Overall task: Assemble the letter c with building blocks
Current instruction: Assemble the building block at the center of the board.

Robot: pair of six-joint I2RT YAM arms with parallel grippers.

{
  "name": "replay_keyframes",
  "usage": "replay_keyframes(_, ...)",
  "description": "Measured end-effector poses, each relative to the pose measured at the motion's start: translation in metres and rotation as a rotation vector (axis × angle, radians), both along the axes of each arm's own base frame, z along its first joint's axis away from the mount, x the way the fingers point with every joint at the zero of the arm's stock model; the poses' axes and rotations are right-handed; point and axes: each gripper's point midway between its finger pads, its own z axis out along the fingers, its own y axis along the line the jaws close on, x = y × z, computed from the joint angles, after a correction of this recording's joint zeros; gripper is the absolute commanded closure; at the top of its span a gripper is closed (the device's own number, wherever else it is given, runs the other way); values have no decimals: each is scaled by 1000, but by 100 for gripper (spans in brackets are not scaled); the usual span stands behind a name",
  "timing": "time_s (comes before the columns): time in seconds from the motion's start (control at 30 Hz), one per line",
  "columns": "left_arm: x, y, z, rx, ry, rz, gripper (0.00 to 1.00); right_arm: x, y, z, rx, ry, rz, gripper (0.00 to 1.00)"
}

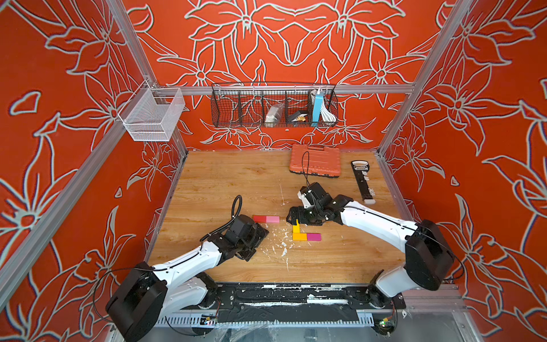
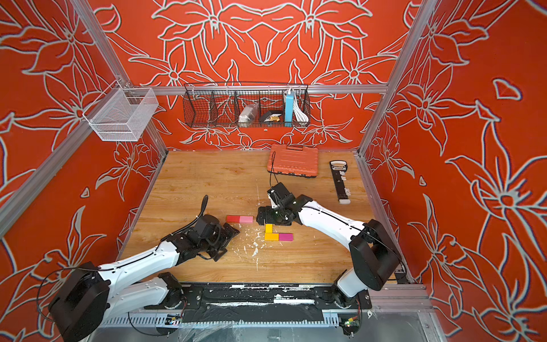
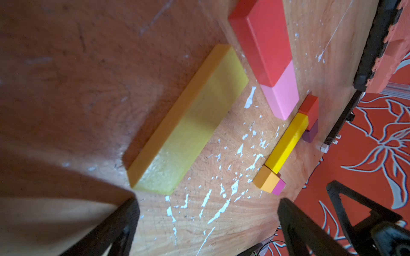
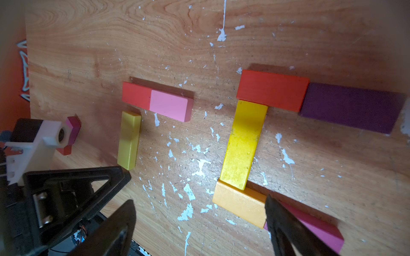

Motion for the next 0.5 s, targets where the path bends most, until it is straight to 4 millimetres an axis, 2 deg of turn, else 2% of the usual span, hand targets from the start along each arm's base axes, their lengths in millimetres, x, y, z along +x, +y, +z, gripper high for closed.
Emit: replay_keyframes(0.5, 9, 0, 0, -19, -14, 5, 2, 0, 0, -3, -6, 6, 0, 7)
